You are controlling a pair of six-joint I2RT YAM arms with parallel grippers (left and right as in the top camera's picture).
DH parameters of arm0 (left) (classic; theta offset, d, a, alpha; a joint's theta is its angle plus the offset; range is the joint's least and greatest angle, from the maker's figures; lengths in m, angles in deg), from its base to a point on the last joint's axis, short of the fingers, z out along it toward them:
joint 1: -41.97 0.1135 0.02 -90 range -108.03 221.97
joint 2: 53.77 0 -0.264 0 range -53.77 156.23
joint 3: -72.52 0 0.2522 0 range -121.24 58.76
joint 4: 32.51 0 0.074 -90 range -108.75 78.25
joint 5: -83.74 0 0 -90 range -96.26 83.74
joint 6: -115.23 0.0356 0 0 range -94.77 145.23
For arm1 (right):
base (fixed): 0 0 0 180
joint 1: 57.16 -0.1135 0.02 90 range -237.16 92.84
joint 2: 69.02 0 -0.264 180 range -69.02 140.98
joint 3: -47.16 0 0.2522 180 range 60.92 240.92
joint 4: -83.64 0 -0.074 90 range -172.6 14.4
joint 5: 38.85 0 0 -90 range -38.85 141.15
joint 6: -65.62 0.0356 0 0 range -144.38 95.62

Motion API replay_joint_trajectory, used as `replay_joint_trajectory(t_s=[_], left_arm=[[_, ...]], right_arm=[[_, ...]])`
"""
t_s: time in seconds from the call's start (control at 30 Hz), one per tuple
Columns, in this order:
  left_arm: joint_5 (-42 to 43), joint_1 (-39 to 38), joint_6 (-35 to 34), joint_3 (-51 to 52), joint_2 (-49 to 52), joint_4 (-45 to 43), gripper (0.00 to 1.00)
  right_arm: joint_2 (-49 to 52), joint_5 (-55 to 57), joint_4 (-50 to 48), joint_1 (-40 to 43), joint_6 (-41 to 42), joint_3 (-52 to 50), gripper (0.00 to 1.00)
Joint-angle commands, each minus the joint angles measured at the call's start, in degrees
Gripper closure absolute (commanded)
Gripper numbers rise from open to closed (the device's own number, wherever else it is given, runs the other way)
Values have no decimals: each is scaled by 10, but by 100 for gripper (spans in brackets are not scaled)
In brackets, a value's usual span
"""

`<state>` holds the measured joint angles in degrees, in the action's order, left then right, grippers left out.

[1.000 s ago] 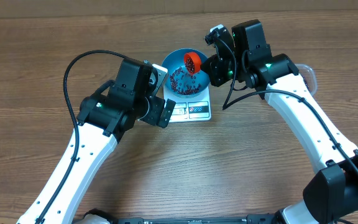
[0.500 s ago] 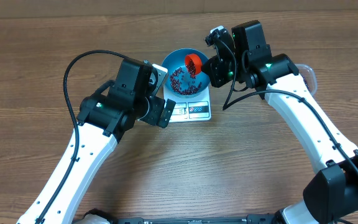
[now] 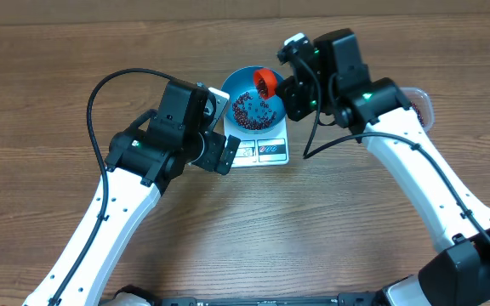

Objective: Scoop item into bowl and weigh 150g on scale
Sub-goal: 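Tilt the red cup further to empty remaining beans into bowl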

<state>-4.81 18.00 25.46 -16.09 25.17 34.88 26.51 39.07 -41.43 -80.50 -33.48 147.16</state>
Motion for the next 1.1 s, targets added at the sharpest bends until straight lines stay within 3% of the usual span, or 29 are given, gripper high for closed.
replay_joint_trajectory(t_s=[0.0,0.9,1.07], left_arm=[[-2,-2,11,-8,5,-1,0],[-2,-2,11,-8,5,-1,1],[-2,-2,11,-8,5,-1,1]], right_arm=[[-22,93,-2,-33,-18,17,97],[-22,120,1,-45,-17,16,96],[-22,90,18,-45,-52,16,96]])
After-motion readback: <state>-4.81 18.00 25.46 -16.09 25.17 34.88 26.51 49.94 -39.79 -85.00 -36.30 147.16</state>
